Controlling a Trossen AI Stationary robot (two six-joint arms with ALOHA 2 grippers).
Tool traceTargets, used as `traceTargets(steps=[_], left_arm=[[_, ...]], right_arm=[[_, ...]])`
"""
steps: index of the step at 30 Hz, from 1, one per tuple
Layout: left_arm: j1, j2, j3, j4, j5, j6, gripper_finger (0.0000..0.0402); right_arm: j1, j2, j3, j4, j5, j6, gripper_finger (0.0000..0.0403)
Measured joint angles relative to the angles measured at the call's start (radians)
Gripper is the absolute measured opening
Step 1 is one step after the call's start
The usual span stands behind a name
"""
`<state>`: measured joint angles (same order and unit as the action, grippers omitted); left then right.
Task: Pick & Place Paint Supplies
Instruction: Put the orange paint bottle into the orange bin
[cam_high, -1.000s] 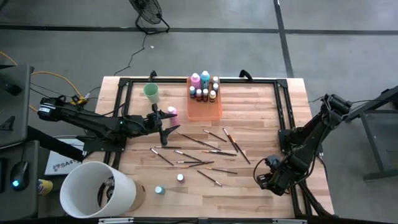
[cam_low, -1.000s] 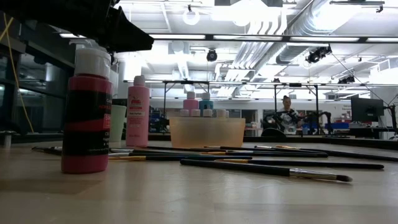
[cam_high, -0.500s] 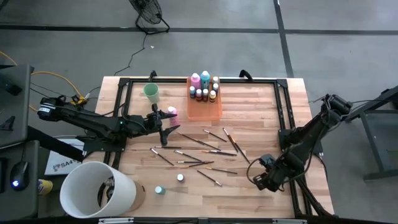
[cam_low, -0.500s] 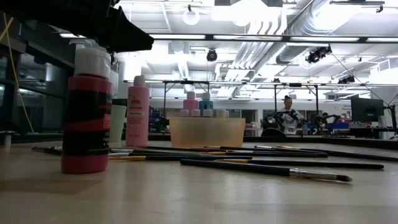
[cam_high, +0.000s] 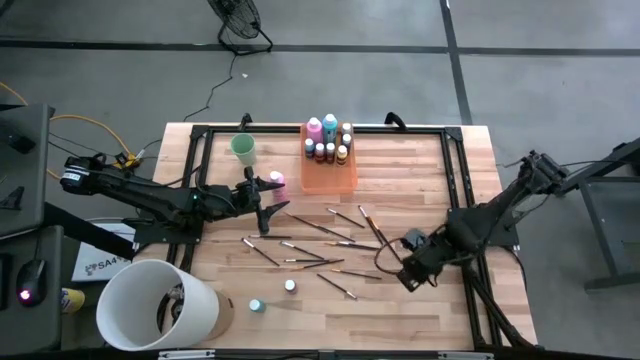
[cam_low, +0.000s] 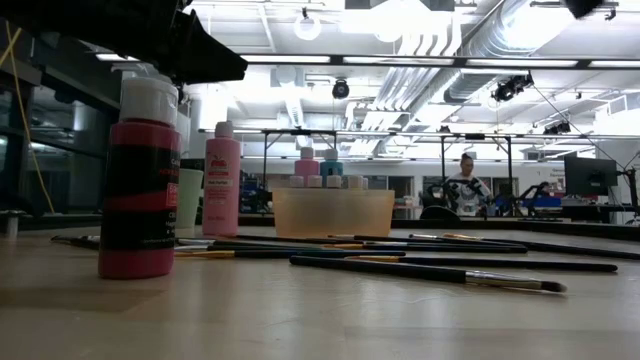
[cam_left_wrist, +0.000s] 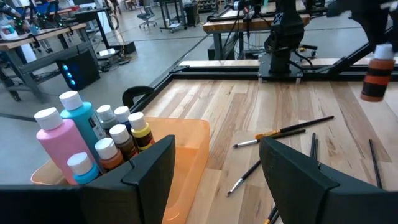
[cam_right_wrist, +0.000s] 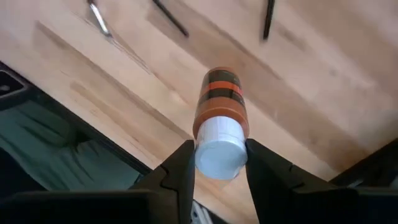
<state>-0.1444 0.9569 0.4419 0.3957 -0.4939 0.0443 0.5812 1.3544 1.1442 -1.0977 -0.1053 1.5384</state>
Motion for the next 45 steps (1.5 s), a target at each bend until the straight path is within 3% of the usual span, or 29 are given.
traceTargets(steps=[11,21,27,32,40,45], left_arm=[[0.0,0.0,0.0,0.007,0.0,0.0,0.0228],[0.0,0.0,0.0,0.007,0.0,-0.008,0.0228],[0.0,0.0,0.0,0.009,0.0,-0.012,0.0228],[0.0,0.0,0.0,0.024,0.0,-0.014,0.0228],[0.0,0.0,0.021,-0.01,0.0,-0.015,0.0228],[0.0,0.0,0.021,-0.025,0.0,-0.015,0.0228]], right_arm=[[-0.325,0.0,0.158,-0.077,0.073,-0.553,0.0111],[-0.7,0.007,0.198,0.13,0.069,-1.168,0.0111],[-0.859,0.083,0.207,0.204,0.022,-1.381,0.0112],[-0.92,0.24,0.324,0.149,0.002,-1.478,0.0112],[-0.942,0.523,0.678,0.014,0.006,-1.618,0.0112],[-0.942,0.654,0.871,-0.063,0.068,-1.707,0.0112]])
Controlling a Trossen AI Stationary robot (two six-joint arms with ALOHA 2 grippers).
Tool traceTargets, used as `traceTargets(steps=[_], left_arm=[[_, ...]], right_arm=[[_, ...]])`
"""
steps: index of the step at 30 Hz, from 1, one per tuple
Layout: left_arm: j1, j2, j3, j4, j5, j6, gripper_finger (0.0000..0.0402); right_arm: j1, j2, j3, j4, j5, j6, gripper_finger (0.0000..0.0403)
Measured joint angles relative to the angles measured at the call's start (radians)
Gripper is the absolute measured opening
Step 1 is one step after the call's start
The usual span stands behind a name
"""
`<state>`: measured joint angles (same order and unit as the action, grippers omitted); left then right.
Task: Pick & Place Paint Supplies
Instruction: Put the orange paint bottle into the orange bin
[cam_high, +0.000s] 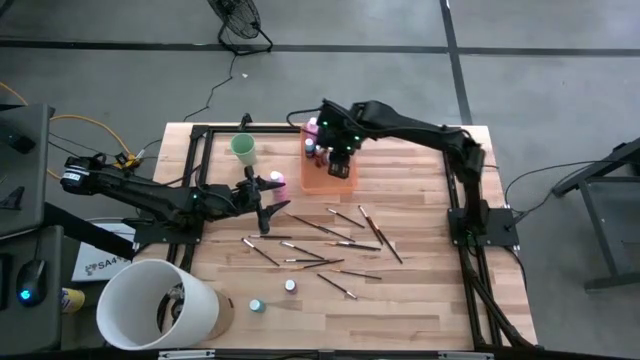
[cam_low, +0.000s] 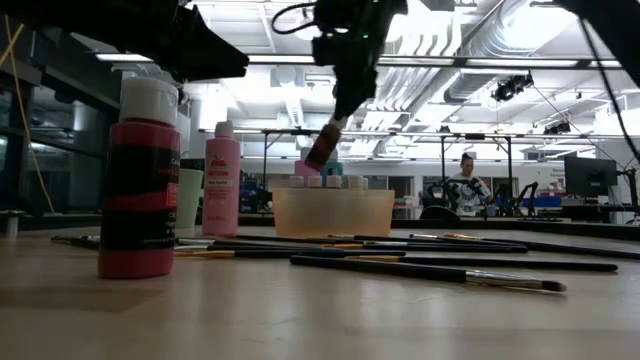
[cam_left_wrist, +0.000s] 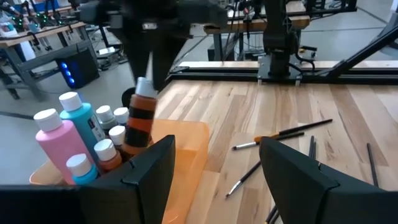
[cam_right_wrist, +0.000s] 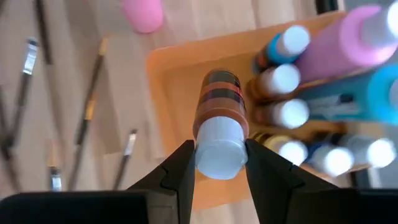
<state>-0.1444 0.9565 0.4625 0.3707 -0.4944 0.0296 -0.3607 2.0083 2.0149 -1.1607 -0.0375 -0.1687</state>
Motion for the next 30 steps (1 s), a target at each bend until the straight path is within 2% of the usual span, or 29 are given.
traceTargets(steps=[4,17,25,30], left_arm=[[0.0,0.0,0.0,-0.007,0.0,0.0,0.0228],[0.0,0.0,0.0,-0.007,0.0,-0.001,0.0228],[0.0,0.0,0.0,-0.008,0.0,-0.001,0.0228],[0.0,0.0,0.0,-0.015,0.0,-0.001,0.0228]], right_arm=[[0.0,0.048,0.056,-0.034,0.008,-0.106,0.0113],[0.005,0.085,0.054,-0.044,0.111,-0.526,0.0113],[0.019,0.114,0.053,0.013,0.119,-0.859,0.0113],[0.047,0.139,0.052,0.086,0.172,-1.091,0.0113]])
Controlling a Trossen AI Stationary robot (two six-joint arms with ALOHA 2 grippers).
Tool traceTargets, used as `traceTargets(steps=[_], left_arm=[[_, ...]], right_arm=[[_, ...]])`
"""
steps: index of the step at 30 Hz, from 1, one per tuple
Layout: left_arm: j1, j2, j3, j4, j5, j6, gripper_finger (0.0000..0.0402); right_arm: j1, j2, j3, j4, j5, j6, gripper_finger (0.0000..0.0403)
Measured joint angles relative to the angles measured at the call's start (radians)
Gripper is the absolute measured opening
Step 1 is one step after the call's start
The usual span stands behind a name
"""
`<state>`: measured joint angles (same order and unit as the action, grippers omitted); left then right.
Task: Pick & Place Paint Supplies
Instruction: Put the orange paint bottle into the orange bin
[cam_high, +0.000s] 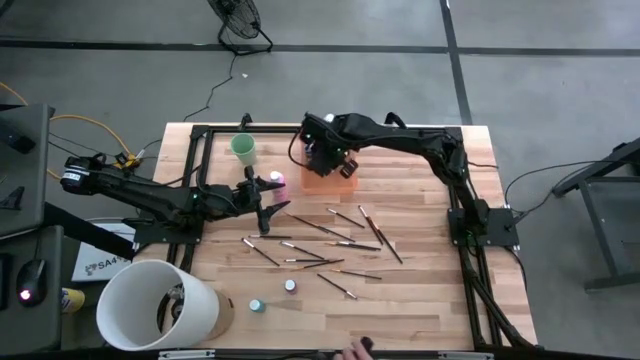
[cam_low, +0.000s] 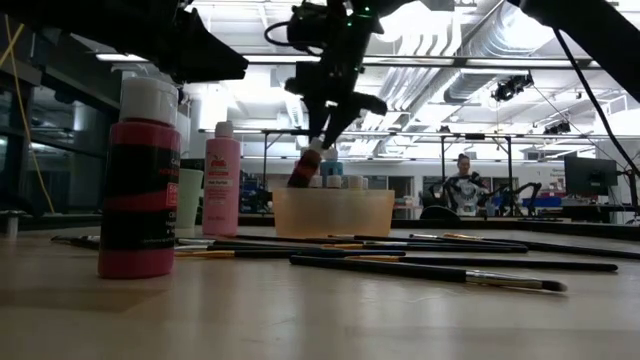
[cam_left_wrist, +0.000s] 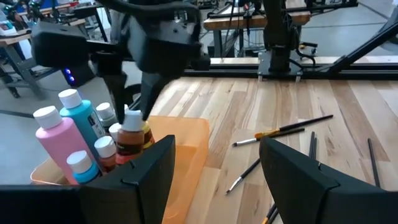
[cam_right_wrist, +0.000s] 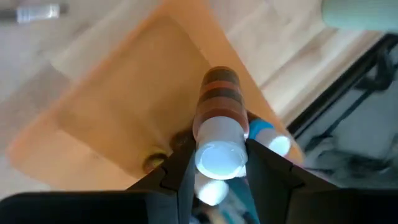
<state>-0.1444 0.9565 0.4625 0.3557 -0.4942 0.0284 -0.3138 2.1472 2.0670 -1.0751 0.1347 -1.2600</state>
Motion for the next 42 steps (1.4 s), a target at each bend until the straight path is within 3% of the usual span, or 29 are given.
traceTargets(steps=[6,11,19,29,42], left_arm=[[0.0,0.0,0.0,-0.009,0.0,0.01,0.0228],[0.0,0.0,0.0,-0.009,0.0,0.012,0.0228],[0.0,0.0,0.0,-0.016,0.0,0.018,0.0228],[0.0,0.0,0.0,-0.015,0.0,0.02,0.0228],[0.0,0.0,0.0,-0.015,0.0,0.019,0.0228]], right_arm=[[0.022,0.053,0.0,0.069,0.128,-0.206,0.0114],[0.018,0.1,0.0,0.078,0.196,-0.284,0.0114],[0.011,0.113,0.0,0.1,0.177,-0.308,0.0115],[0.011,0.113,0.0,0.082,0.167,-0.309,0.015],[0.013,0.113,0.0,0.117,0.145,-0.307,0.0123]])
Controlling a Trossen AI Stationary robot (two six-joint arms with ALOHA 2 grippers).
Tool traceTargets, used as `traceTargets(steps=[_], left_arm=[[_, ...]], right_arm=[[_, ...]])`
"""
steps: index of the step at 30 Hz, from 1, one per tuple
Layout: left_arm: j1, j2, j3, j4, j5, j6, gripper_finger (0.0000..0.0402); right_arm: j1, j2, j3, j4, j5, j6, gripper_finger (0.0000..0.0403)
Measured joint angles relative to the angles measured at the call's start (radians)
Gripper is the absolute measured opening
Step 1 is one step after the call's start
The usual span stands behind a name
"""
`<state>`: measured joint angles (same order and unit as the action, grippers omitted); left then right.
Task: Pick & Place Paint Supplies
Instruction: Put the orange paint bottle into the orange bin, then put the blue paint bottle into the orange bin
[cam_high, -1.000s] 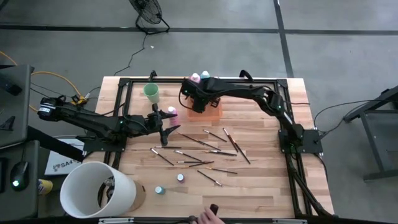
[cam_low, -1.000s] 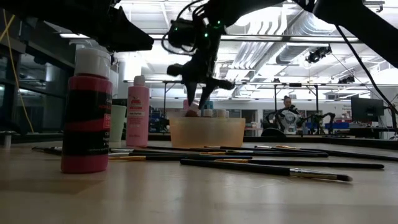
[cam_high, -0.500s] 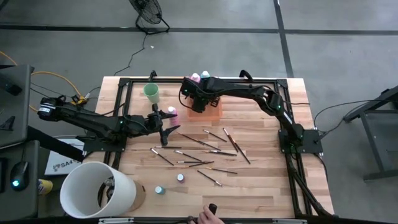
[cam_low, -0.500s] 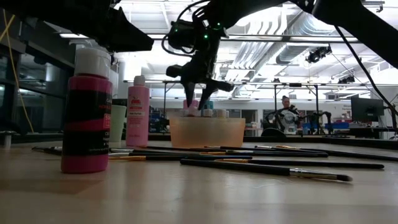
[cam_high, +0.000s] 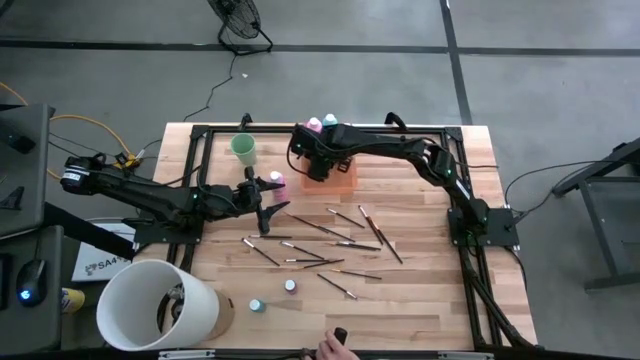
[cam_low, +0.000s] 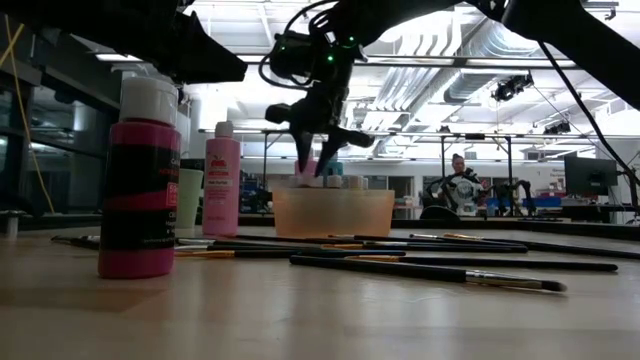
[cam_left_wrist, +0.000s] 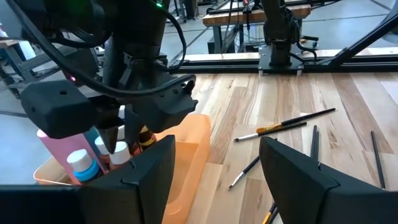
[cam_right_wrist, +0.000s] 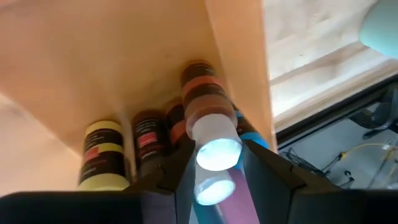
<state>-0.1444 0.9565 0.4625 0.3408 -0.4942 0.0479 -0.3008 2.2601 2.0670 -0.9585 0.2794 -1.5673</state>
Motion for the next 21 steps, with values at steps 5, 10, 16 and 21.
traceTargets(steps=[5,10,16,21], left_arm=[[0.0,0.0,0.0,0.0,0.0,0.0,0.0228],[0.0,0.0,0.0,0.0,0.0,0.0,0.0228],[0.0,0.0,0.0,0.0,0.0,0.0,0.0228],[0.0,0.0,0.0,0.0,0.0,-0.001,0.0228]], right_arm=[[0.0,0.0,0.0,0.034,0.002,0.016,0.0123],[0.0,0.0,0.0,0.037,-0.003,0.027,0.0123],[0.012,-0.006,0.0,0.028,0.031,0.161,0.0123],[0.026,-0.05,0.0,-0.007,0.029,0.415,0.0143]])
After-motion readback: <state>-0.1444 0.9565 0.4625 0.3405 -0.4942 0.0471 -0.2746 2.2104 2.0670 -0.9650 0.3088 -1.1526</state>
